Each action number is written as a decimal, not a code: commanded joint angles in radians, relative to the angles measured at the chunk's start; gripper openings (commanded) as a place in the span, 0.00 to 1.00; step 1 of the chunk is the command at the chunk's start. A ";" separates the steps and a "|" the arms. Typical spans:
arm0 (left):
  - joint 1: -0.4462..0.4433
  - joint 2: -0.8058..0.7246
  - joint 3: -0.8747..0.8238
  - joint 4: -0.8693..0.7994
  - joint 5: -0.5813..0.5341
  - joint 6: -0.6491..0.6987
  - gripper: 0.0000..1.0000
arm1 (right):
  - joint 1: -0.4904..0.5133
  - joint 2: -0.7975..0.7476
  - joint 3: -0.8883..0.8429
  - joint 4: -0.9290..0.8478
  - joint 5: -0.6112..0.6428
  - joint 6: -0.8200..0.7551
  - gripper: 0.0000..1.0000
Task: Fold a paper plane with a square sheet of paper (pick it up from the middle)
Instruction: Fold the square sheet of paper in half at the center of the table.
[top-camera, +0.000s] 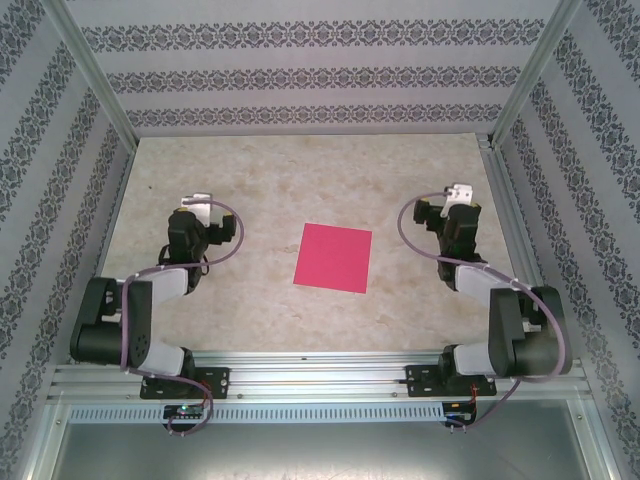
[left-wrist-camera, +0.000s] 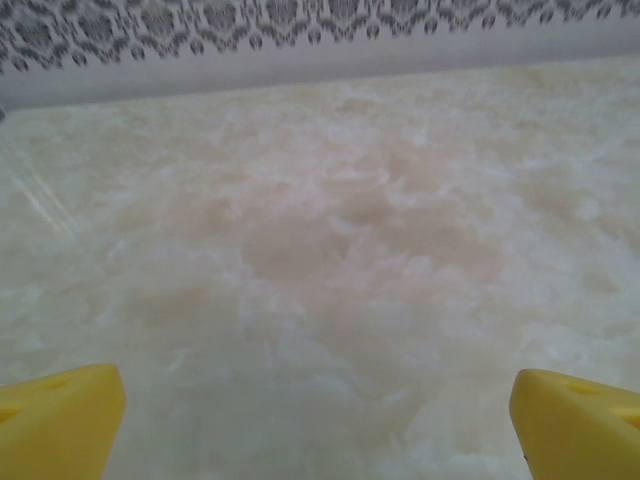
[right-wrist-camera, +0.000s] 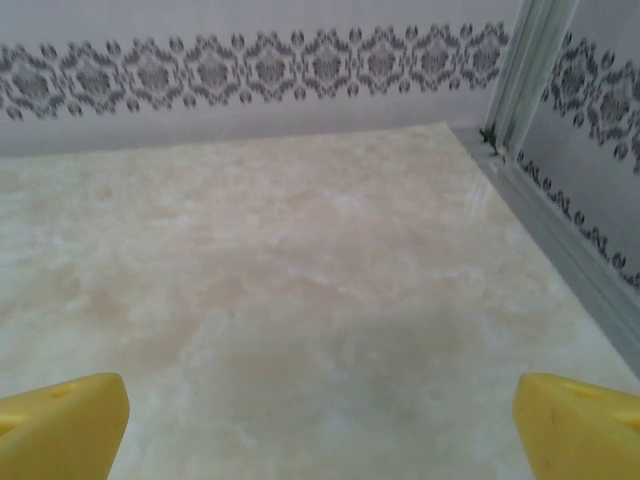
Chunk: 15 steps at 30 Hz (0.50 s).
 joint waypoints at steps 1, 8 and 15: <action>0.013 -0.164 0.021 -0.145 -0.039 -0.072 1.00 | 0.009 -0.087 0.159 -0.451 0.040 0.131 0.98; 0.013 -0.344 0.185 -0.593 -0.245 -0.395 1.00 | -0.027 -0.123 0.319 -0.785 -0.254 0.487 0.98; 0.031 -0.409 0.173 -0.630 -0.075 -0.534 1.00 | 0.176 -0.021 0.455 -0.989 -0.318 0.550 0.92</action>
